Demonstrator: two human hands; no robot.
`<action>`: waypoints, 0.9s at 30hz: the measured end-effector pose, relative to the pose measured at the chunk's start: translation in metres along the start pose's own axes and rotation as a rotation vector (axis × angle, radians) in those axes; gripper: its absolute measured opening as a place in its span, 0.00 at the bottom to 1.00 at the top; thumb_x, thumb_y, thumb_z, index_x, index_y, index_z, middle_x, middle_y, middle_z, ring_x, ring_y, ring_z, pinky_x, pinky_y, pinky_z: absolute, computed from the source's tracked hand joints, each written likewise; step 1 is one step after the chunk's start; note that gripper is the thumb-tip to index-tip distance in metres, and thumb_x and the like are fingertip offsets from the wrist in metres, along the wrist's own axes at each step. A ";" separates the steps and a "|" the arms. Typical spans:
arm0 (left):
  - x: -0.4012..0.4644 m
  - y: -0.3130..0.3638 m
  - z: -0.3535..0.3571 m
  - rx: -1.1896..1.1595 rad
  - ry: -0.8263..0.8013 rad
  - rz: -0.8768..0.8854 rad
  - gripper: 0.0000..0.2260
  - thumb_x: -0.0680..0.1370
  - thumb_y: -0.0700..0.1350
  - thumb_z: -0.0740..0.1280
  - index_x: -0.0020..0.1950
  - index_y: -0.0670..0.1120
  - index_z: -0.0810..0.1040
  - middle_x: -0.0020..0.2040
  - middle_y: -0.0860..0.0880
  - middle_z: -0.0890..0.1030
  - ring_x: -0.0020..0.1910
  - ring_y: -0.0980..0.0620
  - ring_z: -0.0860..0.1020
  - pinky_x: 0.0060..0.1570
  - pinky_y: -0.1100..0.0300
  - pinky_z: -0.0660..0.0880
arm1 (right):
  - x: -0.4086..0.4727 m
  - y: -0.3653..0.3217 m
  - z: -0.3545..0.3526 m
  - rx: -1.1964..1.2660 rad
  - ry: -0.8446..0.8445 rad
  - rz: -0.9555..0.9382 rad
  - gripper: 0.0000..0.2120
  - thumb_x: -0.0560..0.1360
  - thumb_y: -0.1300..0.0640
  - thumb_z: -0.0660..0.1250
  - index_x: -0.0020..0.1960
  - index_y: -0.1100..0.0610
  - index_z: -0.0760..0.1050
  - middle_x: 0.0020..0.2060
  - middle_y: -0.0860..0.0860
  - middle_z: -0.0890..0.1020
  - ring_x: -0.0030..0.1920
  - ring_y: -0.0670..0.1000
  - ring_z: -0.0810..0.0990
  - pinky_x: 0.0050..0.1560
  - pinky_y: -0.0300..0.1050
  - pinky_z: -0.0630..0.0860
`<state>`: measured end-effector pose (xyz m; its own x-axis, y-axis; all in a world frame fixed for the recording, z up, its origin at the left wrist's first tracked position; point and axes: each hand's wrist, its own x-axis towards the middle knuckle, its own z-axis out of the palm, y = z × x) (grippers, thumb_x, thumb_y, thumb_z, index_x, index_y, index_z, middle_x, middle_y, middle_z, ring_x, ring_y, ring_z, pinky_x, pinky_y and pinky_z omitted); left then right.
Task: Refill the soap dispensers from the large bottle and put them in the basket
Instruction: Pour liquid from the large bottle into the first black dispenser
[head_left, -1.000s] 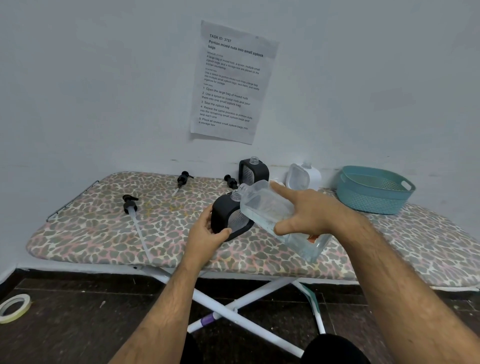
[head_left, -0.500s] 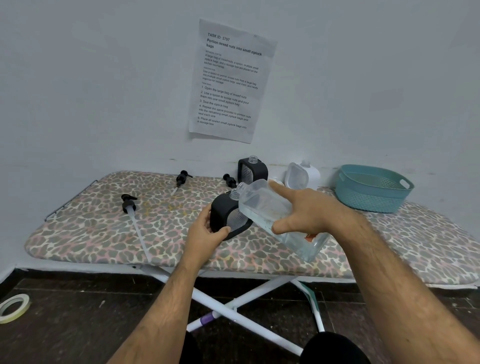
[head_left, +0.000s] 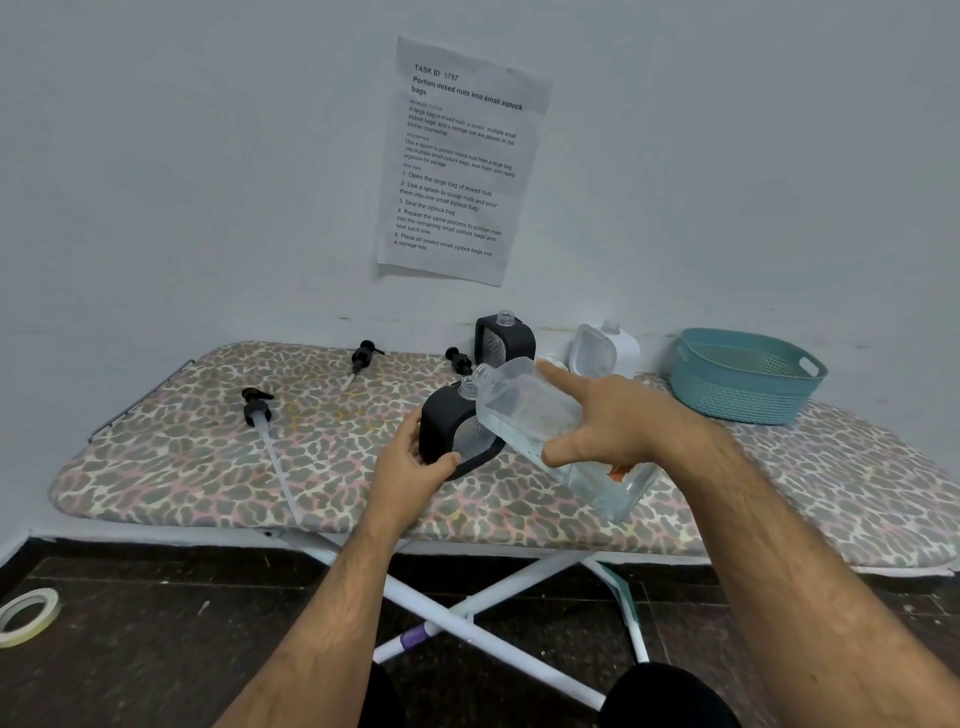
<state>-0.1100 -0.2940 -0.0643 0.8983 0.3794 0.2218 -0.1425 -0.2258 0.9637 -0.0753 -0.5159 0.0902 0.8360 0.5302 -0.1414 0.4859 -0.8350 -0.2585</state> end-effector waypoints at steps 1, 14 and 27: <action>-0.001 0.001 0.000 -0.003 0.000 -0.004 0.29 0.74 0.36 0.72 0.69 0.58 0.67 0.56 0.64 0.75 0.54 0.67 0.76 0.51 0.72 0.75 | 0.000 0.000 0.000 -0.011 0.002 -0.003 0.47 0.69 0.43 0.70 0.79 0.37 0.46 0.37 0.45 0.78 0.36 0.49 0.85 0.46 0.47 0.83; -0.001 0.002 0.000 -0.003 -0.002 -0.019 0.31 0.75 0.37 0.72 0.74 0.52 0.66 0.57 0.61 0.74 0.53 0.69 0.74 0.49 0.75 0.72 | -0.003 -0.003 -0.003 -0.002 -0.006 0.000 0.46 0.70 0.44 0.70 0.79 0.37 0.46 0.36 0.44 0.75 0.33 0.49 0.84 0.45 0.47 0.84; -0.002 0.002 0.000 -0.016 0.006 -0.015 0.31 0.74 0.36 0.73 0.74 0.53 0.67 0.55 0.64 0.74 0.54 0.70 0.74 0.50 0.75 0.72 | -0.002 -0.003 -0.002 0.019 -0.010 0.011 0.47 0.69 0.43 0.70 0.79 0.36 0.46 0.40 0.45 0.77 0.35 0.50 0.85 0.44 0.47 0.84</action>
<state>-0.1117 -0.2951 -0.0623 0.8978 0.3880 0.2083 -0.1358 -0.2058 0.9691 -0.0778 -0.5147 0.0936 0.8387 0.5223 -0.1542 0.4713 -0.8380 -0.2750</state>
